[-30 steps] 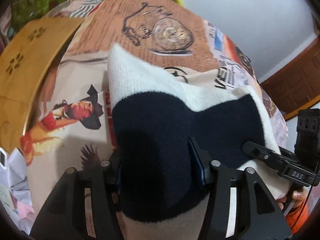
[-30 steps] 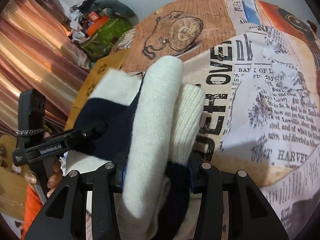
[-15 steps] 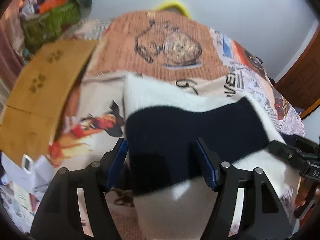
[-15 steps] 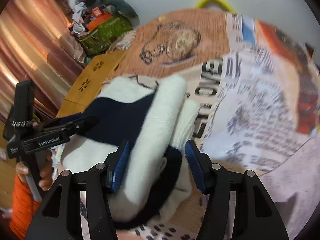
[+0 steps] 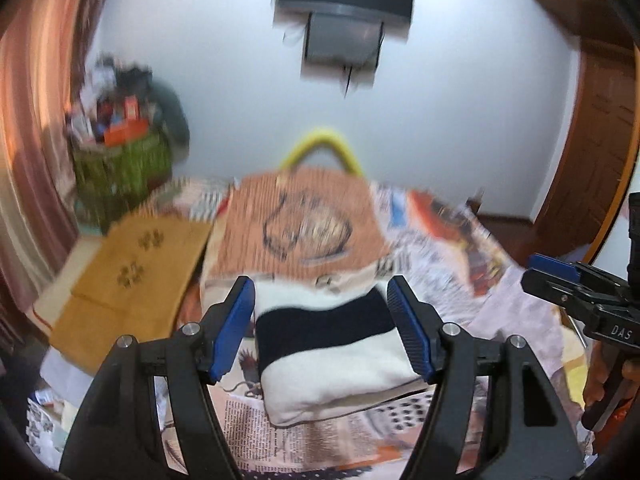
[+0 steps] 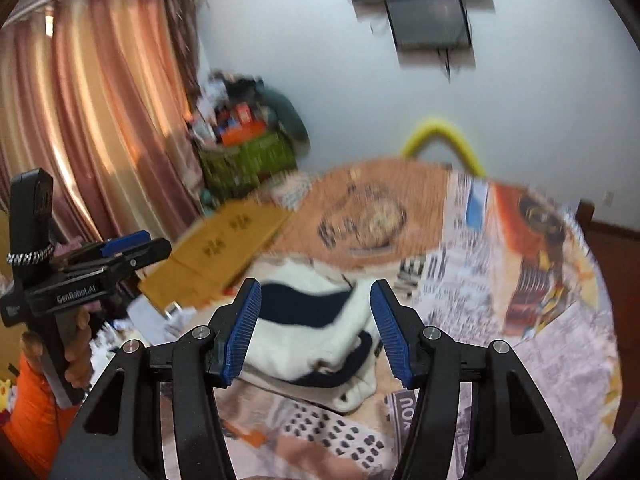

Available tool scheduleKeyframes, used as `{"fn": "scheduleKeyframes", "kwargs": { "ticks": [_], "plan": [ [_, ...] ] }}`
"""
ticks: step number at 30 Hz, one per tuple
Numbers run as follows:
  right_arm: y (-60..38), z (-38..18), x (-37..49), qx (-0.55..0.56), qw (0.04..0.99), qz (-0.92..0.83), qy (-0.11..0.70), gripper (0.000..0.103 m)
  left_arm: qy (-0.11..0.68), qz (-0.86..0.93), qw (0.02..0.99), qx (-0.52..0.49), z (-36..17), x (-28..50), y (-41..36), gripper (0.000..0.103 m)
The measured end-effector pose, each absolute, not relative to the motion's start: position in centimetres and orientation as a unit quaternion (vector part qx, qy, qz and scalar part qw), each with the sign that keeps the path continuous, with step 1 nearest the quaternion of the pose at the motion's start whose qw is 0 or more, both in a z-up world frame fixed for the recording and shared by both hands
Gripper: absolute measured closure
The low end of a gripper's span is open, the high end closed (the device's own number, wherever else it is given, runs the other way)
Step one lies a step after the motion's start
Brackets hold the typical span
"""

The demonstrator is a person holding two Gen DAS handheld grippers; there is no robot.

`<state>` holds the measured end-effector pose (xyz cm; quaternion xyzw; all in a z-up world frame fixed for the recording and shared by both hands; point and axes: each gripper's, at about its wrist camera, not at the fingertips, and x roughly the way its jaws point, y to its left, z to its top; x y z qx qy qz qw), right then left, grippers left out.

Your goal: Fold small clothes

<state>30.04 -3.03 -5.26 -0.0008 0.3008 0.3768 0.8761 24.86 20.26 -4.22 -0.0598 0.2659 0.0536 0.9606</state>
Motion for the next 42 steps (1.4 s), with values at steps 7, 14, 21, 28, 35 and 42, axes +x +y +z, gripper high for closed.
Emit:
{"fn": "scheduleKeyframes", "kwargs": {
  "ticks": [7,14,21,28,35,42],
  "plan": [
    [-6.2,0.0,22.3,0.006,0.899,0.392,0.197,0.049,0.160,0.073,0.984,-0.026,1.0,15.9,15.4,0.035],
    [-8.0,1.2,16.5,-0.003,0.913,0.382,0.143,0.048,0.095,0.112,0.989,-0.003,2.4,9.0,11.9,0.034],
    [-8.9,0.5,14.5,-0.017,0.930,0.343,0.132,0.018,0.086,0.121,0.989,-0.015,1.9,5.8,11.3,0.008],
    [-9.4,0.6,13.5,-0.023,0.941,0.317,0.119,0.001,0.079,0.117,0.990,-0.009,1.9,4.2,10.3,0.000],
    [-9.3,0.4,12.9,-0.024,0.940,0.318,0.118,0.001,0.080,0.106,0.991,-0.010,1.6,3.9,9.8,0.000],
    [-9.4,0.3,12.7,-0.022,0.940,0.319,0.118,0.001,0.082,0.102,0.991,-0.014,1.3,4.0,9.7,0.000]
  ]
}}
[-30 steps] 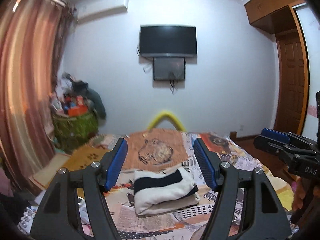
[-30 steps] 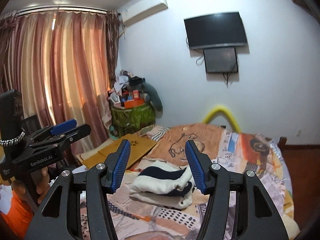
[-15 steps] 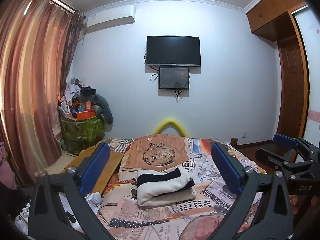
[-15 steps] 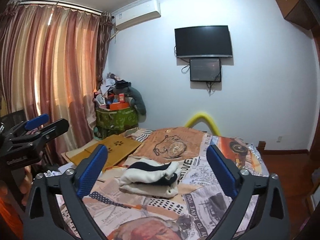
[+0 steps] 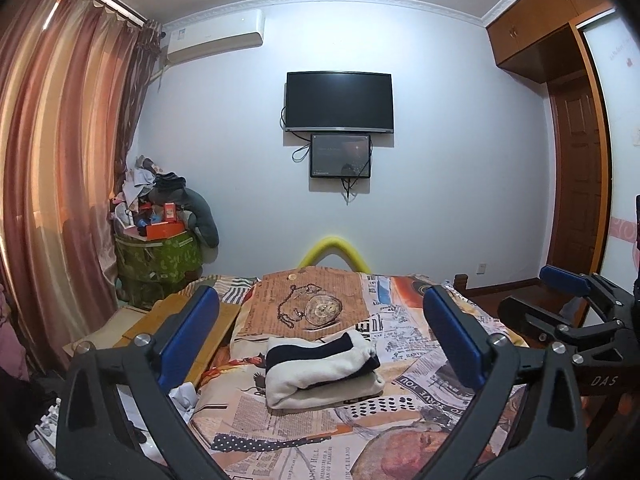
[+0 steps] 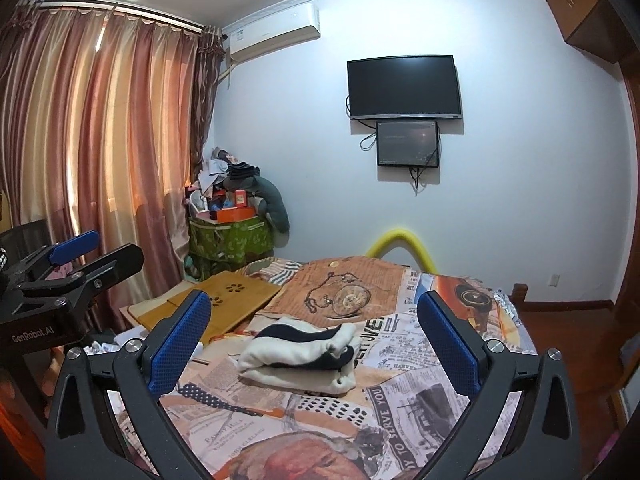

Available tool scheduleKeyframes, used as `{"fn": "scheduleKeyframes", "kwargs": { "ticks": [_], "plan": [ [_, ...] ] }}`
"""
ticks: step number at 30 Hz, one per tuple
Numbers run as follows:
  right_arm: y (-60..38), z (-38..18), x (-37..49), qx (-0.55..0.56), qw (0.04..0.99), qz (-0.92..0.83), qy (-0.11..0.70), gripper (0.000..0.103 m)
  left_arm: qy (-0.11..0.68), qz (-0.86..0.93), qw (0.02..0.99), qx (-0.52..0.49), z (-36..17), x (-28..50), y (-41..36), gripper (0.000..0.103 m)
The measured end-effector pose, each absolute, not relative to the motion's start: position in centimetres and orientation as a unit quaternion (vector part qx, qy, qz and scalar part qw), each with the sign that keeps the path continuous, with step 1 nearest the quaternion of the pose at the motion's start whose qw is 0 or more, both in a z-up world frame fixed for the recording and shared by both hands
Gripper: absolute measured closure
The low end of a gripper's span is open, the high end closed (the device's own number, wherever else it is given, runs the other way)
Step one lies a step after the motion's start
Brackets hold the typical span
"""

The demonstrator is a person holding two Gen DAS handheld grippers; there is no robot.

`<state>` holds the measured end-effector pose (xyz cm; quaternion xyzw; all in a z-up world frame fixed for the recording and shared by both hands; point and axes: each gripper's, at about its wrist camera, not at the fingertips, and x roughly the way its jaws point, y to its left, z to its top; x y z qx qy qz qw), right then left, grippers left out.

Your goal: Fold small clothes

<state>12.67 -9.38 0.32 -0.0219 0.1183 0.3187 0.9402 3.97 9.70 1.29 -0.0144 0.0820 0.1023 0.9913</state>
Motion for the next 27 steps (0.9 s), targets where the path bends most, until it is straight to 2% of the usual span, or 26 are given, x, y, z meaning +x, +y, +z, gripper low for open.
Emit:
{"fn": "scheduleKeyframes", "kwargs": {
  "ticks": [27],
  "plan": [
    [-9.6,0.5,12.3,-0.018,0.941,0.314,0.120,0.000,0.088,0.099,0.991,-0.032,0.7,4.6,10.8,0.000]
  ]
}}
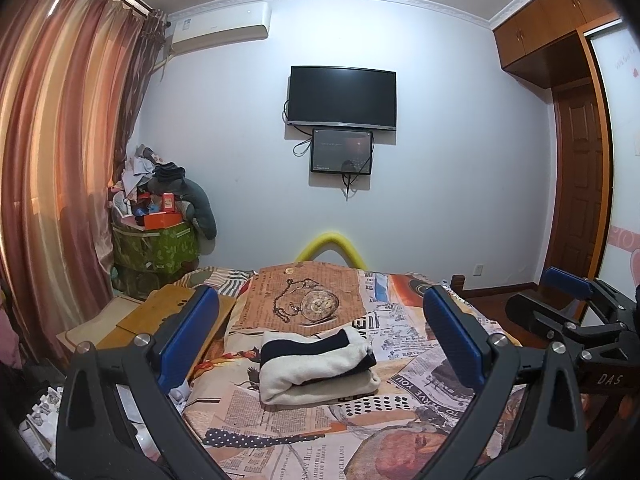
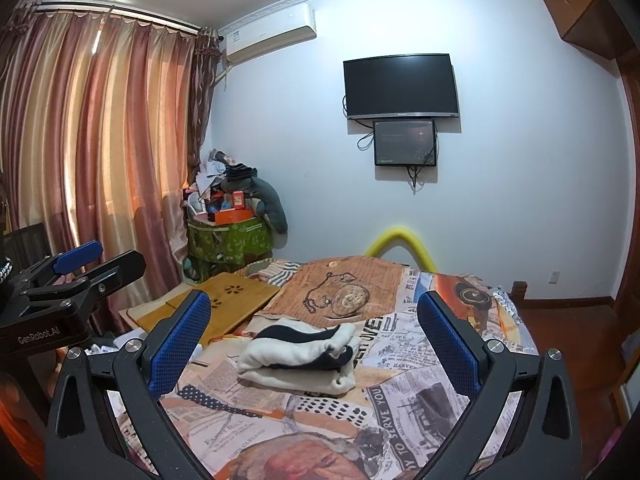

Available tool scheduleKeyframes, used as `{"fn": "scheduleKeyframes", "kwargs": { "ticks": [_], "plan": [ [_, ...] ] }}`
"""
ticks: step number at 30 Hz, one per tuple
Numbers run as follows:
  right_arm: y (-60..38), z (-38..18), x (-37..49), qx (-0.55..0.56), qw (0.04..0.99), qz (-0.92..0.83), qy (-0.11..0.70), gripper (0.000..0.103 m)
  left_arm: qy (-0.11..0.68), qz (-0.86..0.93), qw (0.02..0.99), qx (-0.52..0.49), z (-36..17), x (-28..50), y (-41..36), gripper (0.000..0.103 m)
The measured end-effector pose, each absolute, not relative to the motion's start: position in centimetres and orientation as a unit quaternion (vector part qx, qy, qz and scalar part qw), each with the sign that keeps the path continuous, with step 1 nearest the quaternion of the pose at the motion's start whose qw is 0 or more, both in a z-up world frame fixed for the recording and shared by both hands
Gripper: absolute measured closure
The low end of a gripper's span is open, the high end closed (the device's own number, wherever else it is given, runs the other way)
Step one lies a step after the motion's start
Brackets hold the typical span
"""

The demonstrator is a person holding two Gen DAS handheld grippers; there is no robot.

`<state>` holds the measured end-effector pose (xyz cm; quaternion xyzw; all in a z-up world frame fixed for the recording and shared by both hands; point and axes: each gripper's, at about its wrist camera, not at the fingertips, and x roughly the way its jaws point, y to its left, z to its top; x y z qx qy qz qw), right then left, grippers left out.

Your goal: Fold small clothes

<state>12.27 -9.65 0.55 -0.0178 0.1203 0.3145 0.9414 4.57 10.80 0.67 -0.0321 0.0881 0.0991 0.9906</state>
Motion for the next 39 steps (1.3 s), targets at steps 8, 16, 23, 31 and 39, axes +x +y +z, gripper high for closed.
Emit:
{"fn": "scheduleKeyframes", "kwargs": {
  "ticks": [8,16,23,31,39],
  "plan": [
    [-9.60,0.84,12.04,-0.014,0.942,0.314,0.119,0.000,0.090,0.095,0.991,-0.032,0.58,4.61,10.85,0.000],
    [-9.46,1.09,11.87,-0.013,0.942,0.315,0.118,0.000,0.091,0.088,0.991,-0.032,0.36,4.75,10.40,0.000],
    [-9.45,1.06,11.79,-0.011,0.942,0.315,0.118,0.000,0.095,0.086,0.991,-0.040,0.43,4.88,10.67,0.000],
    [-9.42,1.09,11.80,-0.010,0.941,0.315,0.119,0.000,0.095,0.085,0.991,-0.045,0.34,4.69,10.69,0.000],
    [-9.41,1.03,11.86,-0.010,0.941,0.316,0.123,0.000,0.096,0.081,0.991,-0.041,0.37,4.50,10.60,0.000]
  ]
}}
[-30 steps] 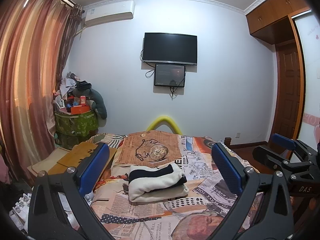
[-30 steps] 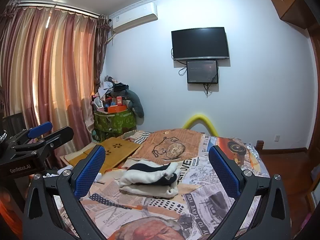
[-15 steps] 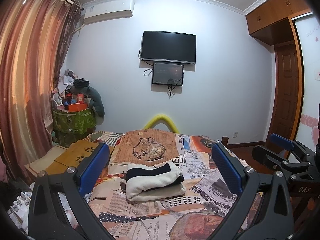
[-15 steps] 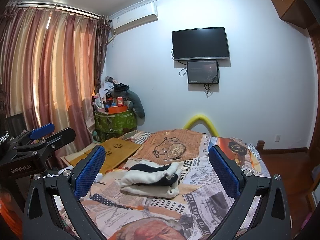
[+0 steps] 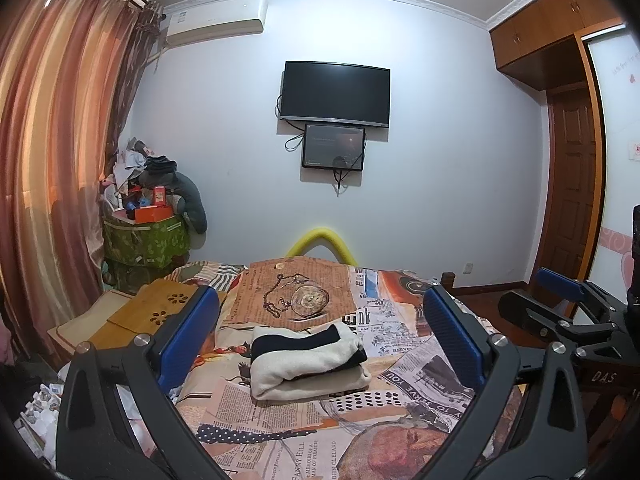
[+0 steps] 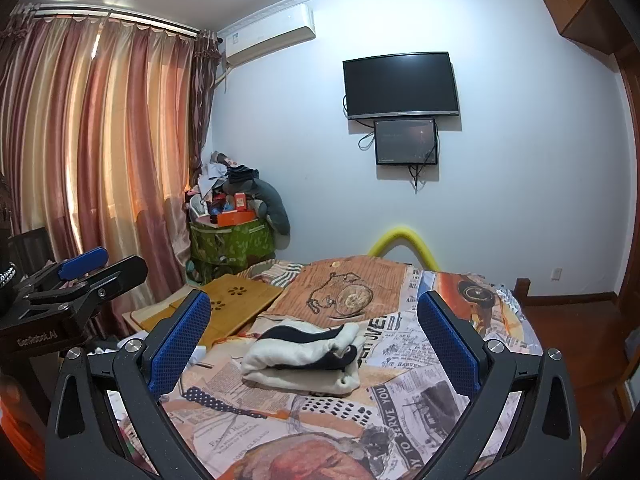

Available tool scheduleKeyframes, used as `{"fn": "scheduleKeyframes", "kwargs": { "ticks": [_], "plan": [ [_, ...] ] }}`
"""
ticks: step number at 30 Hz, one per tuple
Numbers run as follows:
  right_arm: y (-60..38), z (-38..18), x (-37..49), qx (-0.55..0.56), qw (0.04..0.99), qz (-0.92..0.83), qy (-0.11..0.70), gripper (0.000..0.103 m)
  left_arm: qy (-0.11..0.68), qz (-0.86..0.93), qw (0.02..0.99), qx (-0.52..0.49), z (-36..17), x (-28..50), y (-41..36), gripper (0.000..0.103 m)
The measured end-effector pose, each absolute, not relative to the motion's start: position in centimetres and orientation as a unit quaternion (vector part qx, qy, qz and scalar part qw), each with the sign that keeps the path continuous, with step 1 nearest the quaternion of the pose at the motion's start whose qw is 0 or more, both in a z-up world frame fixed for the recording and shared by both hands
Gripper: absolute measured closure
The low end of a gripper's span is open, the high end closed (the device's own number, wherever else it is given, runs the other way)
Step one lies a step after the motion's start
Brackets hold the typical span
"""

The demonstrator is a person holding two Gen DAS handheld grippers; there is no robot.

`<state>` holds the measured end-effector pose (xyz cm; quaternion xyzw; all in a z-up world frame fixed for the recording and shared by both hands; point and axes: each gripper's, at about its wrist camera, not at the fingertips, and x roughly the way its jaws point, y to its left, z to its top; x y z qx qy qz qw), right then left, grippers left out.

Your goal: Fold small clothes

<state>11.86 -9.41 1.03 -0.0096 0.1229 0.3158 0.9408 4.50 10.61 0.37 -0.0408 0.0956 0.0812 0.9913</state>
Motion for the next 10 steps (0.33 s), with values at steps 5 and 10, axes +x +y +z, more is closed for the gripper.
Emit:
{"fn": "scheduleKeyframes", "kwargs": {
  "ticks": [5,10],
  "plan": [
    [-9.35,0.97,11.89,-0.010,0.940,0.316,0.124,0.000,0.096,0.081,0.991,-0.036,0.42,4.46,10.56,0.000],
    [-9.22,0.95,11.87,-0.010,0.940,0.317,0.126,0.000,0.099,0.078,0.991,-0.041,0.41,4.51,10.74,0.000]
  ]
}}
